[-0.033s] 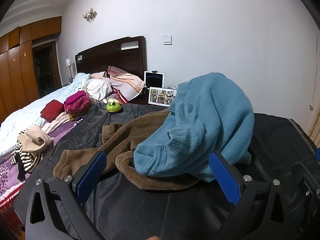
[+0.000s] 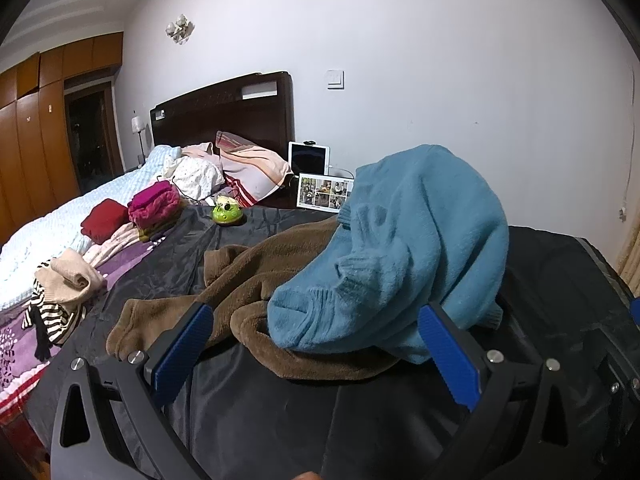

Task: Fold clothes
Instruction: 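Move the right gripper toward the crumpled light-blue sweater on the bed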

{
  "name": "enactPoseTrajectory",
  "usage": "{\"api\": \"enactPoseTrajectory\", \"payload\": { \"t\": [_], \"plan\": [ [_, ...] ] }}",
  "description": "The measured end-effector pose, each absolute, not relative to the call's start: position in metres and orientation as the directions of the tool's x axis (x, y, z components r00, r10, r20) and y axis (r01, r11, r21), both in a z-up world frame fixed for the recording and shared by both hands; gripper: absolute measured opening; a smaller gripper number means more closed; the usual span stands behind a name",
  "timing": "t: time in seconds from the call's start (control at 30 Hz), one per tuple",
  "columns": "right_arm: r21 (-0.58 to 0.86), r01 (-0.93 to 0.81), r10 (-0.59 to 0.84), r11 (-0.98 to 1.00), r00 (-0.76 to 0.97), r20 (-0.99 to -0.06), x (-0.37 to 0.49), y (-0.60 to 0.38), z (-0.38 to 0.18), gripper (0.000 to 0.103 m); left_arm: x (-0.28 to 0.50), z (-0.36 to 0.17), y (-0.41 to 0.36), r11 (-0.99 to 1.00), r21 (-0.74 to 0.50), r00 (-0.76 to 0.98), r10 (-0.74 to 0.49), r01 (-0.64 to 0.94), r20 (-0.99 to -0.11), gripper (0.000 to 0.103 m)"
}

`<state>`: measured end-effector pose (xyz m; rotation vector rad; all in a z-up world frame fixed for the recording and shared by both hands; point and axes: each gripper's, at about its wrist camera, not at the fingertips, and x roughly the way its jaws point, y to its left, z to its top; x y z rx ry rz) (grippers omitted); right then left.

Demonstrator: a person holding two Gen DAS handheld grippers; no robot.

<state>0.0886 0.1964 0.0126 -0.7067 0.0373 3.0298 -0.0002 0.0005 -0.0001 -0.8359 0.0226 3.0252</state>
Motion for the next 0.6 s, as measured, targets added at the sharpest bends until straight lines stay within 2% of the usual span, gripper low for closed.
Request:
{"api": "enactPoseTrajectory", "payload": {
  "t": [0.13, 0.6],
  "plan": [
    [0.014, -0.036, 0.025, -0.999, -0.894, -0.448, 0.09, 0.197, 0.011, 0.102, 0.001, -0.002, 0.002, -1.0, 0.006, -0.87, 0.011, -0.016, -0.493, 0.103],
    [0.017, -0.046, 0.033, -0.999, -0.885, -0.465, 0.088, 0.198, -0.01, 0.102, -0.005, -0.012, 0.01, -0.999, 0.031, -0.853, 0.015, -0.036, -0.522, 0.103]
  ]
}}
